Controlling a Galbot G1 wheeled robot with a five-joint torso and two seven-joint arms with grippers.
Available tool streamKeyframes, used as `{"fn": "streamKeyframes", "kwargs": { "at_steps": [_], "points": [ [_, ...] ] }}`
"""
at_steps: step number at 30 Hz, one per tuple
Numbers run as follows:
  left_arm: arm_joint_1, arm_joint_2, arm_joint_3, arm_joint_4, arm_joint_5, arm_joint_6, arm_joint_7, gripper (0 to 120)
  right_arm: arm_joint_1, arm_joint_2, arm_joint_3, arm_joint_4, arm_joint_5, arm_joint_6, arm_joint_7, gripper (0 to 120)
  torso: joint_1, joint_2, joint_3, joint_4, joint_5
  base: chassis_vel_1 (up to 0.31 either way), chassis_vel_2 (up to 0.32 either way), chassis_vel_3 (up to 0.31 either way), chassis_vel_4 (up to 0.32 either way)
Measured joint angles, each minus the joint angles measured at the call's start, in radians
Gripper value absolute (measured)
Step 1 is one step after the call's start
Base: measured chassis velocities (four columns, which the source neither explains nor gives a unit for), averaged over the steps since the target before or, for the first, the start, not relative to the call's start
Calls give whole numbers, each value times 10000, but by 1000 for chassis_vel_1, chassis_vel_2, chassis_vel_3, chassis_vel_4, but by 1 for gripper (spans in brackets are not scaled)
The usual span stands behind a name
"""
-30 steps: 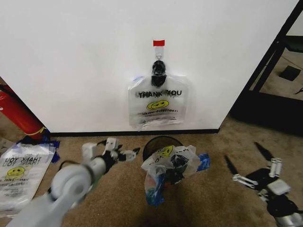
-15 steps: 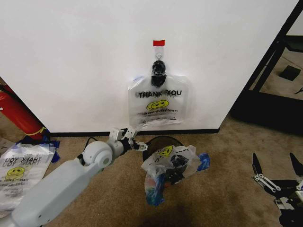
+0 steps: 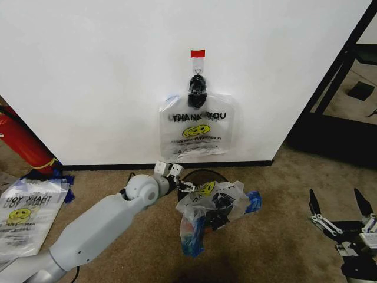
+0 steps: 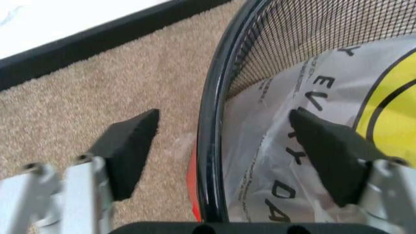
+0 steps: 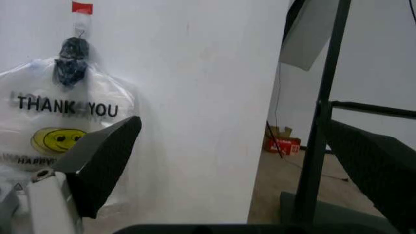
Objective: Pick up the garbage bag from the wall and place it over the trash bin.
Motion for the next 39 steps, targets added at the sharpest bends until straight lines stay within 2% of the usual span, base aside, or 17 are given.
{"fn": "streamKeyframes", "kwargs": {
  "at_steps": [2, 3, 4, 8, 10, 12, 16, 18, 21, 28, 31, 32, 35, 36, 39],
  "points": [
    [-11, -19, 15, 13, 5, 1, -14, 74, 1, -1, 0, -11, 3, 2, 1, 100, 0, 0, 0, 0, 0, 0, 0, 0, 0],
    [-24, -53, 53, 43, 10, 1, -42, 68, 7, -7, -1, -51, 12, 14, 4, 100, 0, 0, -1, 1, 1, 0, 0, 0, 0],
    [-26, -57, 62, 52, 11, 1, -48, 68, 9, -10, -4, -63, 13, 17, 5, 100, 0, 0, -1, 1, 1, 0, 0, 0, 0],
    [-30, -49, 90, 105, 1, 3, -100, 47, 65, -33, -63, -126, 14, 23, 11, 100, -1, 1, -1, 1, 1, 0, 0, 0, 0],
    [-38, -43, 96, 110, -3, 6, -111, 46, 76, -35, -69, -131, 13, 22, 12, 100, -1, 0, -1, 1, 1, 0, 0, 0, 0],
    [-57, -30, 110, 114, -15, 17, -127, 39, 99, -40, -85, -140, 10, 23, 12, 100, -1, 0, -1, 1, 1, 0, 0, 0, 0],
    [-131, 52, 163, 21, -135, 89, -230, 19, 143, -58, -115, -161, -18, 19, 12, 100, 0, 0, 0, -2, 0, 0, 0, 0, 0],
    [-135, 66, 164, -6, -172, 100, -253, 15, 145, -59, -117, -167, -21, 19, 12, 100, 0, 0, 1, -2, 0, 0, 0, 0, 0],
    [-121, 144, 118, -175, -349, 209, -411, 3, 146, -60, -124, -189, -25, 19, 21, 100, 0, 0, 1, -2, -1, 0, 0, 0, 0],
    [168, 139, -186, -330, -767, 348, -1126, 0, 164, -50, -162, -223, -100, 22, 24, 100, 0, 0, 1, -4, -3, 0, 0, 0, 0],
    [797, 18, -1121, -720, -2054, 191, -2228, 0, 158, -35, -198, -223, -168, 28, 23, 100, 1, -1, 2, -1, -3, 0, 0, 0, 0],
    [797, 18, -1121, -720, -2054, 191, -2228, 0, 158, -35, -198, -223, -168, 28, 23, 100, 1, -1, 2, -1, -3, 0, 0, 0, 0],
    [1258, -104, -1956, -1228, -2948, 153, -3193, 0, 157, -88, -196, -228, -169, 27, 23, 100, 0, 0, 0, 2, 0, 0, 0, 0, 0],
    [1611, -191, -2447, -1576, -3344, 52, -3808, 0, 178, -105, -202, -242, -172, 8, 23, 100, 0, 0, 0, 2, 0, 0, 0, 0, 0],
    [2353, -302, -3188, -2205, -3754, -213, -4717, 0, 241, -105, -278, -266, -239, -41, 21, 100, 0, 0, 0, 1, 0, 0, 0, 0, 0]
  ]
}}
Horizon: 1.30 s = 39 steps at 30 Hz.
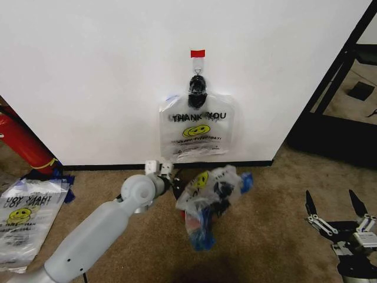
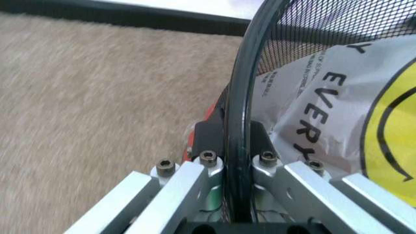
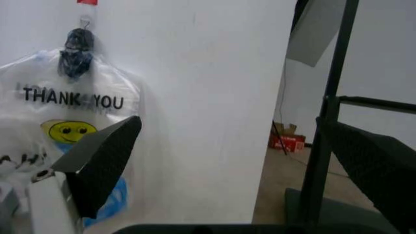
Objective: Pick up the garbage bag from the wall and place it over the trash bin.
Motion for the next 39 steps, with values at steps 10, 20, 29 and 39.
{"fn": "streamKeyframes", "kwargs": {
  "at_steps": [10, 20, 29, 39],
  "points": [
    [2225, -543, -2020, -1207, 413, -932, -1306, 0, 219, -91, -167, -65, -101, -227, -12, 100, 0, 0, 0, 2, -2, 0, 0, 0, 0],
    [3664, -1700, -2153, -1813, 2633, -1723, -2069, 0, 337, -178, -403, -120, -347, -372, -22, 100, 0, 0, 0, -1, 0, 0, 0, 0, 0],
    [4270, -2564, -2238, -1923, 3366, -2282, -2508, 0, 284, -171, -510, -150, -527, -350, -38, 100, 0, 0, 0, -1, 0, 0, 0, 0, 0],
    [4709, -2965, -2379, -1947, 3754, -2502, -2872, 0, 200, -82, -565, -155, -628, -208, -109, 100, 0, 0, 0, 0, 0, 0, 0, 0, 0]
  ]
}}
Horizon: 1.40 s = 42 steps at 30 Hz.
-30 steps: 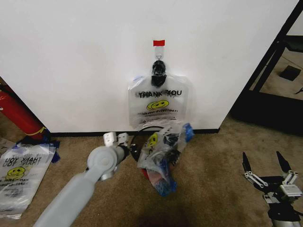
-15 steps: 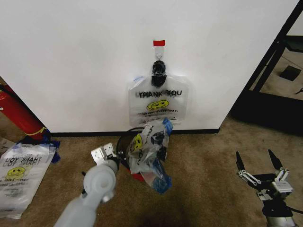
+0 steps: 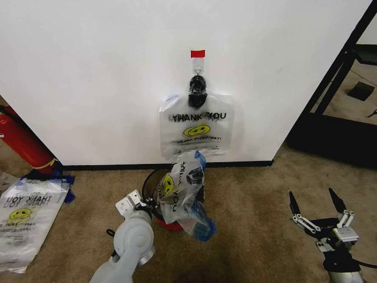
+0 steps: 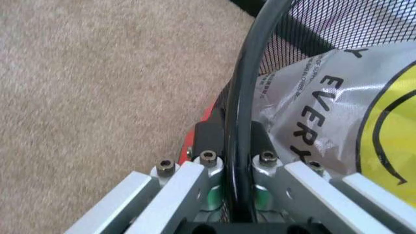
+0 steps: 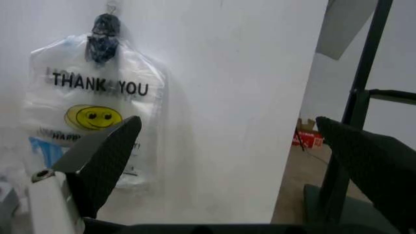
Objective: Pick up the garbage bag from the wall and place it over the trash bin.
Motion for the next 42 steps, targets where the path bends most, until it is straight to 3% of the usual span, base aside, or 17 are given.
{"fn": "streamKeyframes", "kwargs": {
  "at_steps": [15, 26, 32, 34, 36, 42],
  "points": [
    [-230, -647, 837, 647, 580, -348, 394, 0, -145, 49, 64, 86, -11, 48, -2, 100, 1, 0, 0, -2, 1, 0, 0, 0, 0],
    [-423, -661, 712, 1036, 786, -394, 715, 2, -152, 30, 100, 146, 6, 0, 29, 100, 1, 1, -1, -2, 0, 0, 0, 0, 0],
    [-384, -524, 413, 806, 834, -203, 912, 30, -107, 10, 69, 185, 5, -83, 32, 100, 1, 0, 2, -4, -6, 0, 0, 0, 0],
    [-392, -502, 393, 760, 830, -179, 921, 30, -106, 7, 68, 187, 4, -84, 32, 100, 1, 0, 2, -4, -5, 0, 0, 0, 0],
    [-361, -364, 324, 479, 782, -20, 955, 43, -105, -2, 69, 195, 3, -87, 37, 100, 1, 0, 2, -3, -2, 0, 0, 0, 0],
    [164, -249, 262, -239, 828, 238, 1138, 61, -107, 1, 74, 198, 1, -86, 51, 100, 1, 0, 1, -1, -2, 0, 0, 0, 0]
  ]
}}
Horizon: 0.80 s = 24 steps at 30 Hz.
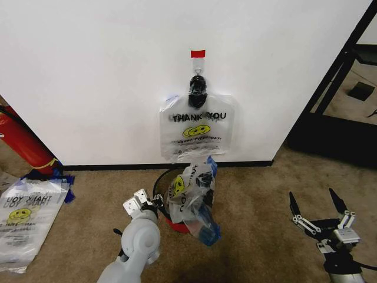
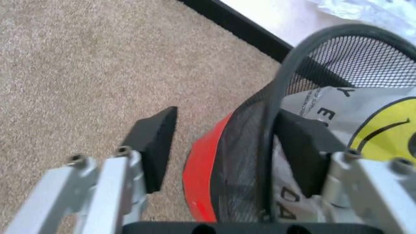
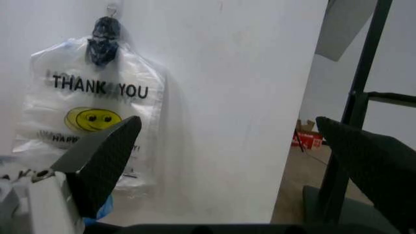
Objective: Pick up the garbage bag from the wall and place it over the trash bin.
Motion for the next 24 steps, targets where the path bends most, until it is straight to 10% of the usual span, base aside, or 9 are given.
{"fn": "streamKeyframes", "kwargs": {
  "at_steps": [11, 24],
  "points": [
    [854, 399, -701, -1750, 520, 38, 832, 99, 62, -54, -250, 158, -457, -521, 545, 100, 0, 0, -1, -2, 1, 0, 0, 0, 0],
    [3139, 2122, -2422, -3527, 2220, -184, 3144, 100, 1151, -1430, -2782, 534, -1871, -5182, 3667, 100, 0, 0, -1, 6, 2, 0, 0, 0, 0]
  ]
}}
